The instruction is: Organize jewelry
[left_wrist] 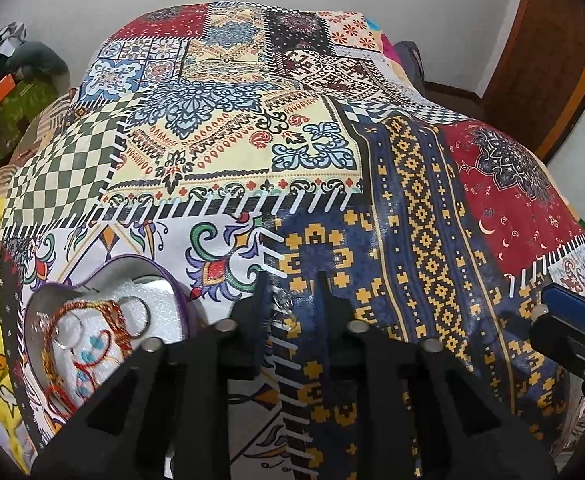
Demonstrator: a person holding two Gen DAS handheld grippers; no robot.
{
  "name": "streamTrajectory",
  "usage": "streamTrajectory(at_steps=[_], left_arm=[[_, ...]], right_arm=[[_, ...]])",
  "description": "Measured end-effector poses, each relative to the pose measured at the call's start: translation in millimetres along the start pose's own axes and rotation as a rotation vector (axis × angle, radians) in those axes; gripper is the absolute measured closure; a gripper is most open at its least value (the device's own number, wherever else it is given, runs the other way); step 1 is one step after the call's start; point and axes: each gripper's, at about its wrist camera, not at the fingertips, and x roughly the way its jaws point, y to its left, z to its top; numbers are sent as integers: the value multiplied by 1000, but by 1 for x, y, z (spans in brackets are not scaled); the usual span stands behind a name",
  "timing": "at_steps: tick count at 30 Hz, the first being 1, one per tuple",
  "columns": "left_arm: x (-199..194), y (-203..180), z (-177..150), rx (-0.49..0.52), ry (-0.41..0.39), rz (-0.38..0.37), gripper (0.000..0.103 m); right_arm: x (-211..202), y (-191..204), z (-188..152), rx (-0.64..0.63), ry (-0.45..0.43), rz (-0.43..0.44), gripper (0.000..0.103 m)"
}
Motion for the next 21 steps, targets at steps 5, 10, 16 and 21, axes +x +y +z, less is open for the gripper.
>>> streamTrajectory(at_steps=[5,10,16,21], left_arm=[[-10,1,-2,-7,-20,-54,91],[-41,-5,-11,17,-77,-84,91],[-83,3,-18,2,-143,-119,91],[-117,25,-22,-31,-202,-128,91]], right_arm=[[-5,3,0,-4,-8,-4,80],[-12,8,1,-13,-17,-14,80],[-20,23,5,-46,-38,-18,80],[-22,36,8,-61,-53,-13,80]])
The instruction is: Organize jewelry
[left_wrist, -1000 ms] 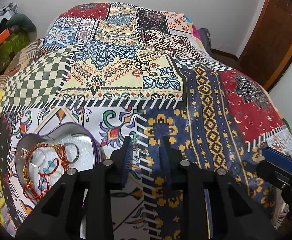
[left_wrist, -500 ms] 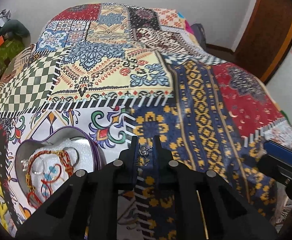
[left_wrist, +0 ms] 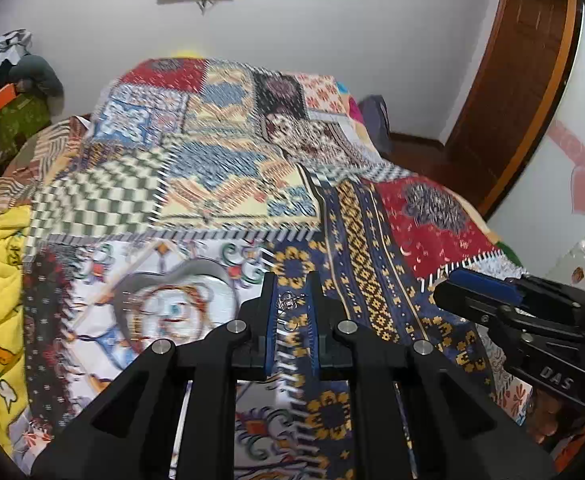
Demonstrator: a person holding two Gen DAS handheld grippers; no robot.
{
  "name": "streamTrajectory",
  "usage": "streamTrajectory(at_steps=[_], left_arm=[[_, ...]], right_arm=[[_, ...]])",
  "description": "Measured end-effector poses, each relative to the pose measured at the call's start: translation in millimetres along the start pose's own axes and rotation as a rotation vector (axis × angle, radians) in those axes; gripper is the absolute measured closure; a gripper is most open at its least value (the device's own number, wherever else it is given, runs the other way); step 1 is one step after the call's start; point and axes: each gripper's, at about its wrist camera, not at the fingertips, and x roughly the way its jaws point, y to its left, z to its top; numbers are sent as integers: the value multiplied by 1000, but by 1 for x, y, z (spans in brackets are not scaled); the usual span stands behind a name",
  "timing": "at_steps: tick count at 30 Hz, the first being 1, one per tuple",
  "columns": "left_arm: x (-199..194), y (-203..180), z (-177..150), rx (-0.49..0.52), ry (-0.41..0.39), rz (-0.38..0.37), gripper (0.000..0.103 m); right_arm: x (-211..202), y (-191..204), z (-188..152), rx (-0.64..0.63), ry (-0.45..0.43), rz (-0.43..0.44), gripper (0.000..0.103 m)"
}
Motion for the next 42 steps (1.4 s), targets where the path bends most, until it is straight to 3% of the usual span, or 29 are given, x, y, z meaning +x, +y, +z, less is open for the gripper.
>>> streamTrajectory(at_steps=[8,18,26,42], left_arm=[[-31,37,1,-57,-55,32,91],[-42,71,-1,-100,-84,54,91],[-30,86,3,-117,-80,38,91],[6,100,1,-115,-1,-39,91]], right_arm=[[7,23,4,-29,0,18,80],[30,59,12,-90,14,70,80],[59,79,20,-130,45,104,80],[104,97,14,-200,131,130,80]])
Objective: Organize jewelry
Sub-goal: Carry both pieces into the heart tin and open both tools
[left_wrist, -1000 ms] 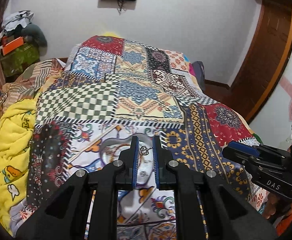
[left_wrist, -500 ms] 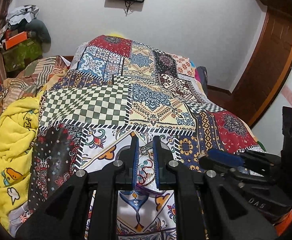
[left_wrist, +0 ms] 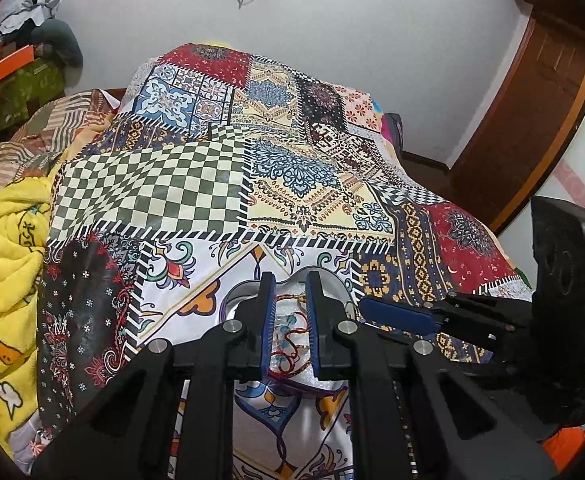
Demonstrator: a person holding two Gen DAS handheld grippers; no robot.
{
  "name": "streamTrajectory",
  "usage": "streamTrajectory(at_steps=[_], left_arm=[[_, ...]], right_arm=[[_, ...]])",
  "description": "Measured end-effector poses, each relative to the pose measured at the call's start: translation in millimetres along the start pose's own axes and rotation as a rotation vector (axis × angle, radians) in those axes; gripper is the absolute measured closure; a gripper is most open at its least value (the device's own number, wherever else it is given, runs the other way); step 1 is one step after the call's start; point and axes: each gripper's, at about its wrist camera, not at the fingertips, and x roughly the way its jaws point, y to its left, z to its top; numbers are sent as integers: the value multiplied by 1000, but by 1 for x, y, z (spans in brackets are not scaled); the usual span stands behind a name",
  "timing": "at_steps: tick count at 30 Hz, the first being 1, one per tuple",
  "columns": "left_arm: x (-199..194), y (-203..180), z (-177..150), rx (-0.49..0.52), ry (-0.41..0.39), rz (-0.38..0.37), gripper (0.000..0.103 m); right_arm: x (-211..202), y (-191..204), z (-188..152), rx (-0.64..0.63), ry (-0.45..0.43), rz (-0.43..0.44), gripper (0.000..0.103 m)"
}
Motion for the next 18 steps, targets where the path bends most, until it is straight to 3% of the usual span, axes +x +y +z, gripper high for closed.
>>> streamTrajectory(at_steps=[13,18], left_arm=[[-6,18,1,-36,-14,59,91],[-13,14,0,-23,-22,75,91]], right_arm=[[12,6,2,-3,43,17,80],[3,3,2,30,36,21,74]])
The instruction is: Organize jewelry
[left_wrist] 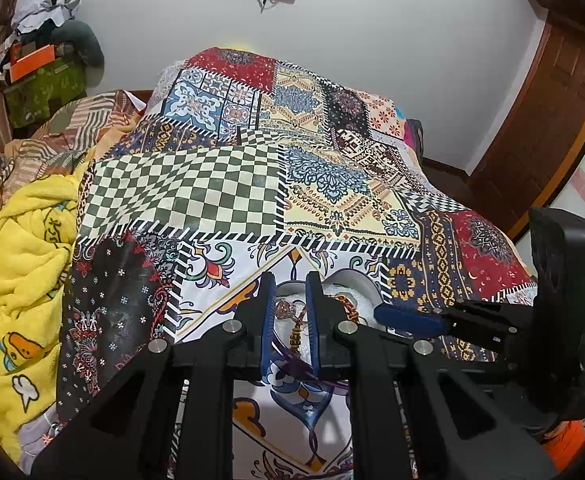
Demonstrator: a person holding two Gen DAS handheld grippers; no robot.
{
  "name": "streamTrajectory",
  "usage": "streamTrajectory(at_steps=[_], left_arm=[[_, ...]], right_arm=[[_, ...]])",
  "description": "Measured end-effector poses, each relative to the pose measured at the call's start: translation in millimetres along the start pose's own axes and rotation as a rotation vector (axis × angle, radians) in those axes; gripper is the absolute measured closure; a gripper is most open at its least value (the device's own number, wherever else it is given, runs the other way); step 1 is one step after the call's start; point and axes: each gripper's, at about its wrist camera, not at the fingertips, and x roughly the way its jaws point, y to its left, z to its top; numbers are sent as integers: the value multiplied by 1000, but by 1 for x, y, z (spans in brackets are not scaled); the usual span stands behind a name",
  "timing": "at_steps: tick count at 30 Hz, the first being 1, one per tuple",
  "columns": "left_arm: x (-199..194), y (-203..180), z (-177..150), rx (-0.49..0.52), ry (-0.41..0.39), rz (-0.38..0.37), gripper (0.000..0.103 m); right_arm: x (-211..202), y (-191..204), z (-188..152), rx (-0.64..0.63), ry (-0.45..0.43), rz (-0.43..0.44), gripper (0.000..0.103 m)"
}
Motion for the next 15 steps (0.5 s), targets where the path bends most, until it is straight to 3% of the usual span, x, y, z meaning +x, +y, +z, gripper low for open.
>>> streamTrajectory(at_steps=[6,15], left_arm=[[-26,-12,4,23,-48,8,91],[-102,-46,10,86,-194,1,91]], right_arm=[[-43,2,4,7,-101,-38,74],[-153,16,2,34,-358,-100,74]])
